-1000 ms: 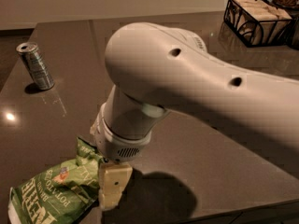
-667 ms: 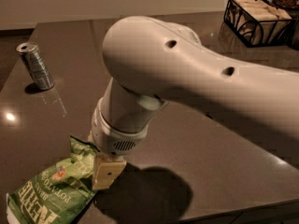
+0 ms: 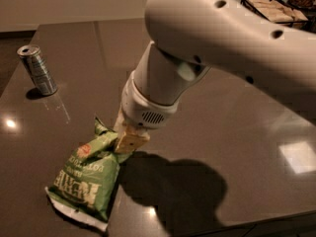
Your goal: Move green jalapeno chip bag near rxbar blueberry
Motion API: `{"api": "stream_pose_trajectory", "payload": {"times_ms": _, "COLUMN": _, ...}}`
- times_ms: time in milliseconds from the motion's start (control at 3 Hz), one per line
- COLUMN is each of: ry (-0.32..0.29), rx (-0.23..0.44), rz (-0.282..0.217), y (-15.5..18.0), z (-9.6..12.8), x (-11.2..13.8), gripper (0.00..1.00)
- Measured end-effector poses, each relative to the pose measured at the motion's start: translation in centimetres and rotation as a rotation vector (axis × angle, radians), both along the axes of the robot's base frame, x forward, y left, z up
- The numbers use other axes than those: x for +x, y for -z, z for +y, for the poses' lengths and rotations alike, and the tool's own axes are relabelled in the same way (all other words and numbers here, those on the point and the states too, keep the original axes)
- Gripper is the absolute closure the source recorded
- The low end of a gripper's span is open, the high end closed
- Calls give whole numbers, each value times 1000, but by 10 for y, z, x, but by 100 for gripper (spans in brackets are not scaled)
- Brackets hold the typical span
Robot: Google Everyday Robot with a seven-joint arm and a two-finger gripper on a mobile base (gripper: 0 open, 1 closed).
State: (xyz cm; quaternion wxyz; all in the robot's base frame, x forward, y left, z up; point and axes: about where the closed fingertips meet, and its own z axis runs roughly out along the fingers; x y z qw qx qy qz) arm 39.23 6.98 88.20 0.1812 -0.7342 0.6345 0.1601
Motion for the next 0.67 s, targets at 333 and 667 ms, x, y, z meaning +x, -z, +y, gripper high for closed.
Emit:
{"api": "stream_pose_trajectory", "payload": {"times_ms": 333, "ry": 126, "rx": -20, "rz": -31, "y": -15, "z": -36, "x": 39, "gripper": 100}}
{"api": "stream_pose_trajectory", "payload": {"times_ms": 667, "ry": 255, "rx": -65, "rz": -79, "y": -25, "z": -74, "x": 73, "gripper": 100}}
